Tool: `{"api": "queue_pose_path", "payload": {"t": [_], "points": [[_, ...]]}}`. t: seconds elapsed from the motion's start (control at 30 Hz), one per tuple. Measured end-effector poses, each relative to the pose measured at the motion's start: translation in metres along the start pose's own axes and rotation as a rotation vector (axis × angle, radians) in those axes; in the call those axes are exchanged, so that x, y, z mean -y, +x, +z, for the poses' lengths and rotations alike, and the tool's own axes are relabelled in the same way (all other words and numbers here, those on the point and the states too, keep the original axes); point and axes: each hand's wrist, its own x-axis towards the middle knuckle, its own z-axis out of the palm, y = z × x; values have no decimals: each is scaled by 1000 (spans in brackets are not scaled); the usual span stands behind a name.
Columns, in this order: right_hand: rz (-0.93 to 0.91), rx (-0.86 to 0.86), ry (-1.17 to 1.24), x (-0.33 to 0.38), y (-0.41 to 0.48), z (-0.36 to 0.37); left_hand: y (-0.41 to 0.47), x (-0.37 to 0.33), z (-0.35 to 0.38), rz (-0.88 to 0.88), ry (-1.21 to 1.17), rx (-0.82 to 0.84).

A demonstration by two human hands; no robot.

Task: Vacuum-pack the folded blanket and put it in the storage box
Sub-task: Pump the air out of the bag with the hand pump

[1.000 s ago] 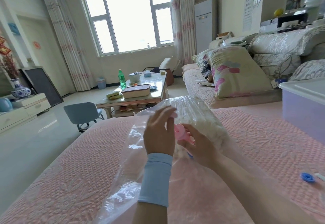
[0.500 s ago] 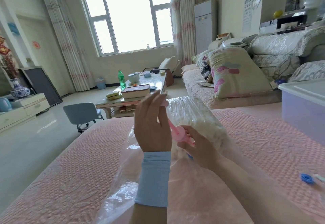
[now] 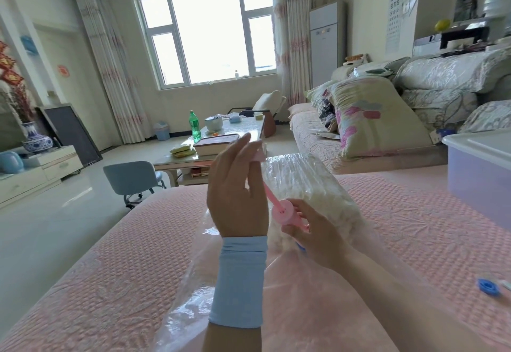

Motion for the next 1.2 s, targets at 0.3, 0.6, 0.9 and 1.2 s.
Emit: {"api": "queue_pose_path", "payload": {"t": [0.3,0.6,0.9,1.2], "points": [[-3,-14,40,3,-2,2,-52,10,12,-336,-5,612],[11,13,22,-6,1,3,-13,-1,5,-66,-28,60],[3,-15,45,1,0,4,-39,4,9,-291,126,506],[8,6,10,-3,3,5,-34,12,11,-170,-32,243]]}}
